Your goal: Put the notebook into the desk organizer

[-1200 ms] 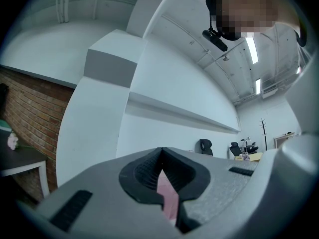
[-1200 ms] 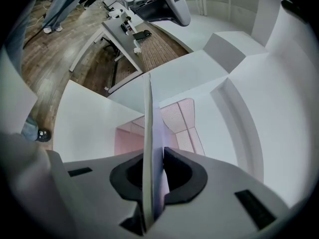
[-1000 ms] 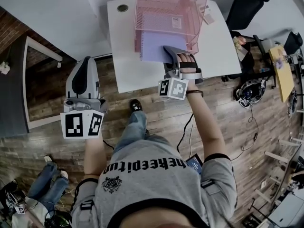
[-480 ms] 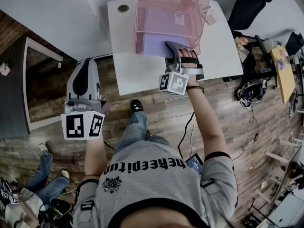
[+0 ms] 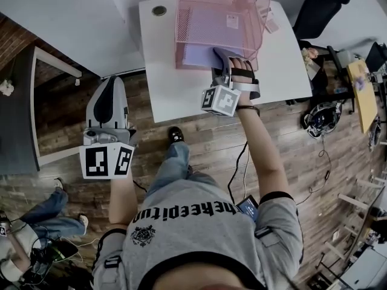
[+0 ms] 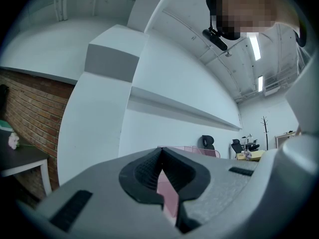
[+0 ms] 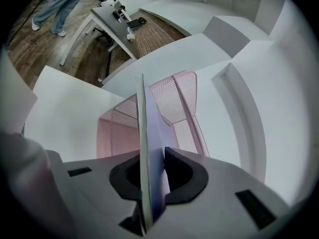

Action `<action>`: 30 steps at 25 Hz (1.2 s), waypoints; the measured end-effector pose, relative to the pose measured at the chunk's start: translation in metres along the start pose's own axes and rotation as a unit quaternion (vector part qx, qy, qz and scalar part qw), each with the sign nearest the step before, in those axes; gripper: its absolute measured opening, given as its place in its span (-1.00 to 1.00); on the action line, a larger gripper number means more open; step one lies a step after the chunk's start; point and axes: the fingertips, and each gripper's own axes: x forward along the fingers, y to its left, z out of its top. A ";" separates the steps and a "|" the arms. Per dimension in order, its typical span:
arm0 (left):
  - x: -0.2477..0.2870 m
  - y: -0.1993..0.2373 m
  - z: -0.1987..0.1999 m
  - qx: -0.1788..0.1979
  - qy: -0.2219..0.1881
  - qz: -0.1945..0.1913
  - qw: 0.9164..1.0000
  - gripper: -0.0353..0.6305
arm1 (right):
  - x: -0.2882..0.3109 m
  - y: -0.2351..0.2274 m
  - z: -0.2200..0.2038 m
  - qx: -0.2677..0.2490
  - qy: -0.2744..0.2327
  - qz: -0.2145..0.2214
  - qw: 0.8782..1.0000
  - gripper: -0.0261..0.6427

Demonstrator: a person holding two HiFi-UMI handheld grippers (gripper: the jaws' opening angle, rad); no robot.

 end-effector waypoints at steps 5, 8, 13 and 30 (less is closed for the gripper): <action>0.000 0.004 -0.001 0.000 0.002 0.005 1.000 -0.88 | 0.008 -0.004 0.001 0.006 0.006 -0.009 1.000 -0.79; -0.001 0.007 -0.002 0.000 0.002 0.007 1.000 -0.88 | 0.013 -0.006 0.002 0.006 0.008 -0.011 1.000 -0.79; -0.002 0.010 -0.003 0.001 0.005 0.011 1.000 -0.88 | 0.018 -0.009 0.003 -0.004 0.011 -0.017 1.000 -0.79; 0.002 0.001 -0.006 -0.003 0.004 0.003 1.000 -0.88 | 0.008 0.002 0.003 0.019 -0.003 0.054 0.998 -0.78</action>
